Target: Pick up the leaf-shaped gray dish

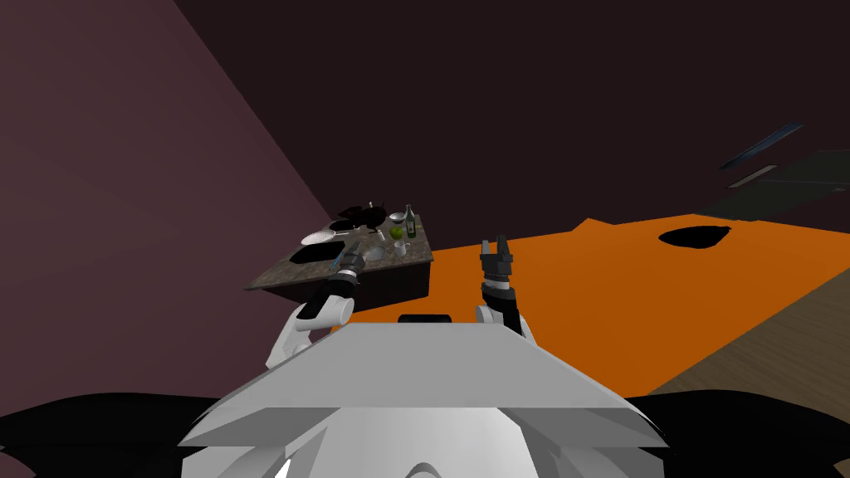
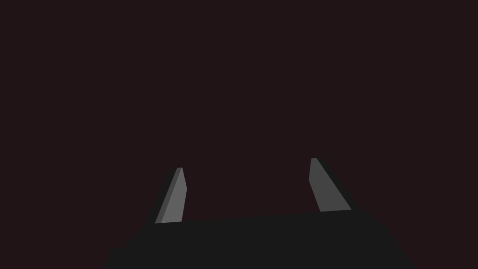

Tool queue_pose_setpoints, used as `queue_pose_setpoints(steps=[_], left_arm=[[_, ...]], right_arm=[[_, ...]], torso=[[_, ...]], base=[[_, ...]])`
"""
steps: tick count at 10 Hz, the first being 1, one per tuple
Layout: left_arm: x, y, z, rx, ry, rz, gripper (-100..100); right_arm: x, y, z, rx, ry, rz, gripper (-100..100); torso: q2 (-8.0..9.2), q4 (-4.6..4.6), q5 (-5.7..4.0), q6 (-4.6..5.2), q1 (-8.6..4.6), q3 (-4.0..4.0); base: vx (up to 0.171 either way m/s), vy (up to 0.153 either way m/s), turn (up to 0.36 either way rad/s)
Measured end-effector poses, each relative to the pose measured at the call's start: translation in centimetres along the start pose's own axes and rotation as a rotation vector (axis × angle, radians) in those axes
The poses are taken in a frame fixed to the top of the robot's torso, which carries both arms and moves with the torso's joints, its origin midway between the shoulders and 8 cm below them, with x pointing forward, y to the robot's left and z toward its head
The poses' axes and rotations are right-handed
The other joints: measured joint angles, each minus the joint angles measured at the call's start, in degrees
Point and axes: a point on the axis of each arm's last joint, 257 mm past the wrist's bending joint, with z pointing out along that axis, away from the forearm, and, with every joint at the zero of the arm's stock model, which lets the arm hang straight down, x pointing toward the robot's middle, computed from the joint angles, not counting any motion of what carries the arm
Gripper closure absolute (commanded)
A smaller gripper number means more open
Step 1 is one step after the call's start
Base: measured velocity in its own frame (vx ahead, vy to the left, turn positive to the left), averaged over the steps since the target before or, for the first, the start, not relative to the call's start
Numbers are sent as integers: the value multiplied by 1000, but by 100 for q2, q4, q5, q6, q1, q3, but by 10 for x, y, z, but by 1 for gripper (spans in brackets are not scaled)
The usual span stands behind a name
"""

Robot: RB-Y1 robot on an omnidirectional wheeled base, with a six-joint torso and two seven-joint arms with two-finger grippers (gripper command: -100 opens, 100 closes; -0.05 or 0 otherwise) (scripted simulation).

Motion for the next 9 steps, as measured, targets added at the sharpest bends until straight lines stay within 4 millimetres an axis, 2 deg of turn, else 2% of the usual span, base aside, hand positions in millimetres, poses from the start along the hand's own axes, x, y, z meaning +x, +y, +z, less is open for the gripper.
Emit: queue_pose_setpoints(steps=[9], left_arm=[[-9,53,1,-216,-29,-32,-100]], right_arm=[[0,0,0,0,0,0,0]], torso=[[-6,-1,1,-2,3,-3]], base=[[2,-4,-34]])
